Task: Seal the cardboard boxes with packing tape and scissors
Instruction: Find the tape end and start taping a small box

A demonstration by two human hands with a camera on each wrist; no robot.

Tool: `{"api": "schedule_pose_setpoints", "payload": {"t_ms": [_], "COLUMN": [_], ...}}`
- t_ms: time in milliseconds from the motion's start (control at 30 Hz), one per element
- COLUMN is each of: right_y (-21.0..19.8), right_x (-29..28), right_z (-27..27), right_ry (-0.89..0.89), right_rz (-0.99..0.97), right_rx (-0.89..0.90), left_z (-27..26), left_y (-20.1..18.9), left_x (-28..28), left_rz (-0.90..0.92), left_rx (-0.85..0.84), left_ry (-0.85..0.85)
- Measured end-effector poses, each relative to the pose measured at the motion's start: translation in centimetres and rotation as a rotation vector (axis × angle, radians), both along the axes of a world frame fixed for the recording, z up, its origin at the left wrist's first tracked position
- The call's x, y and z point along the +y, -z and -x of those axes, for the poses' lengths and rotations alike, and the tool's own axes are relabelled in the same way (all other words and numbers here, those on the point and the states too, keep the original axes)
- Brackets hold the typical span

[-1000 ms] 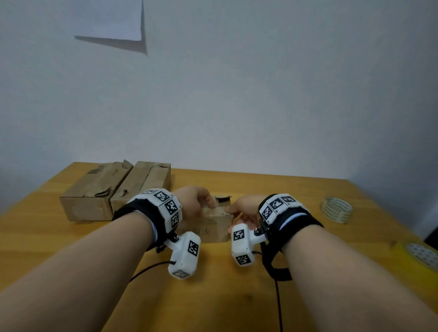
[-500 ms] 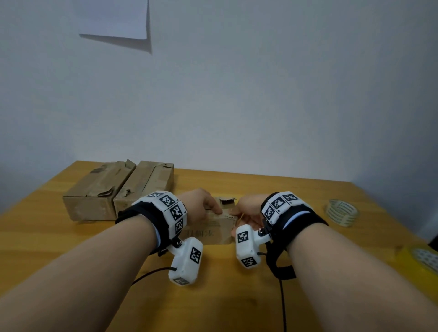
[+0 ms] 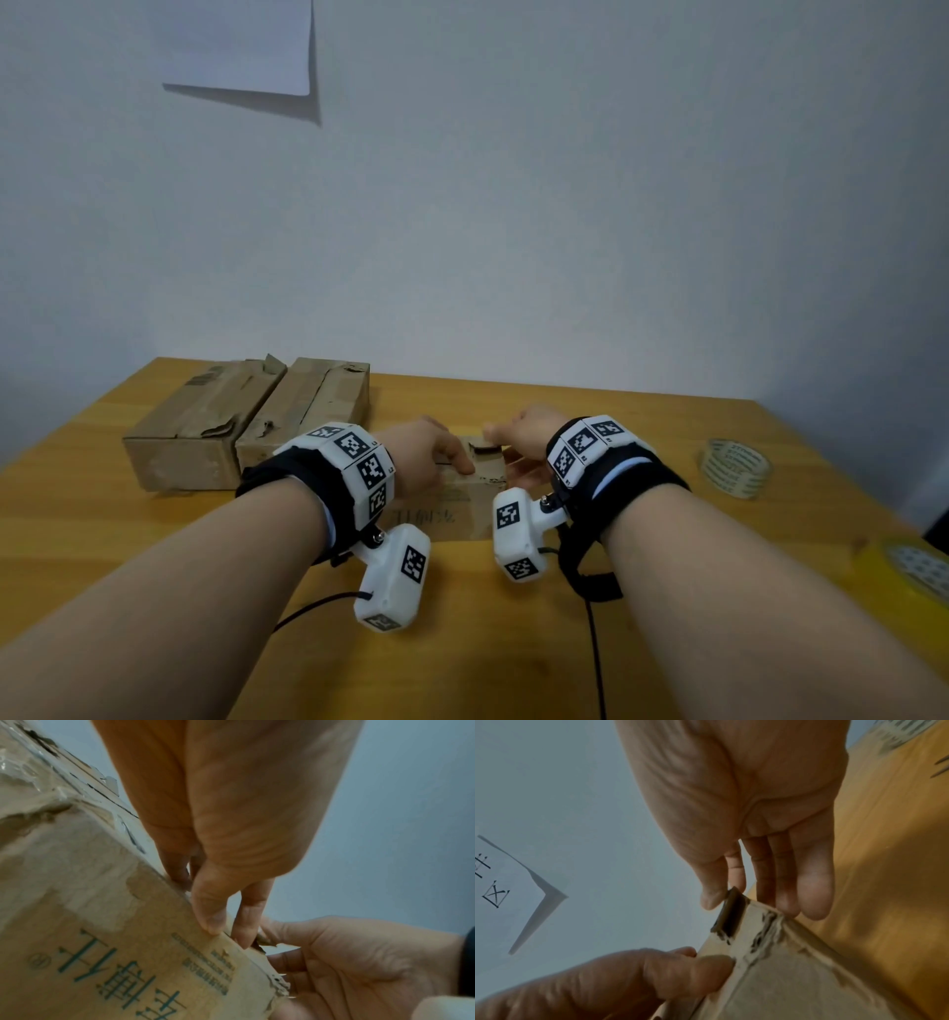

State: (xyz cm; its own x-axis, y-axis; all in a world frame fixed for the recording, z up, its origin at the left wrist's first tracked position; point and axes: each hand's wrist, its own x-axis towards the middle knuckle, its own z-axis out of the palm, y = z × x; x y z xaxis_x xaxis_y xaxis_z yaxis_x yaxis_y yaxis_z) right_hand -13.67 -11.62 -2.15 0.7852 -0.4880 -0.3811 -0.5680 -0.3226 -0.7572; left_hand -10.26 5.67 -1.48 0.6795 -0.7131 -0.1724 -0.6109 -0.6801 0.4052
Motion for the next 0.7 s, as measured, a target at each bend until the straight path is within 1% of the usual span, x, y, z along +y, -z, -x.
{"api": "schedule_pose_setpoints", "payload": {"t_ms": [133,233,300,400,467,500,600,633,700], "right_y": [0.6,0.7,0.7,0.5,0.7,0.9,2.1,2.3,2.8], "right_x": [0.1,0.6,0.7,0.5,0.1,0.0,-0.9,-1.2,-2.9], "right_z": [-0.2,-0.2,-0.2,-0.3,-0.4,-0.3,-0.1,0.3,0.9], "right_ry": [-0.034,-0.052,-0.073,-0.118,-0.129,-0.114,-0.111,-0.085,0.058], "right_rz": [0.067,0.066,0.074,0.037,0.041,0.028,-0.045,-0.093,-0.155], "right_rx": [0.055,0.086,0.093,0.087,0.123,0.123,0.023,-0.004,-0.049], "left_z": [-0.2,-0.5,-0.5,-0.3,-0.3,-0.4,-0.8,-1.0,-1.3], "left_y": [-0.2,-0.1,-0.2,-0.4,-0.4,-0.5,-0.1,0.1,0.4], "left_x": [-0.1,-0.5,-1.0,-1.8,-2.2,-2.4,-3.0,-3.4,-4.0], "left_rz": [-0.032,-0.081,-0.144,-0.22,-0.246,-0.25,-0.248,-0.257,-0.272], "left_rx": [-0.008,-0.027,-0.048,-0.07,-0.077,-0.079,-0.089,-0.091,-0.108], "left_ry": [-0.008,-0.009,0.004,0.018,0.021,0.019,-0.007,-0.025,-0.061]}}
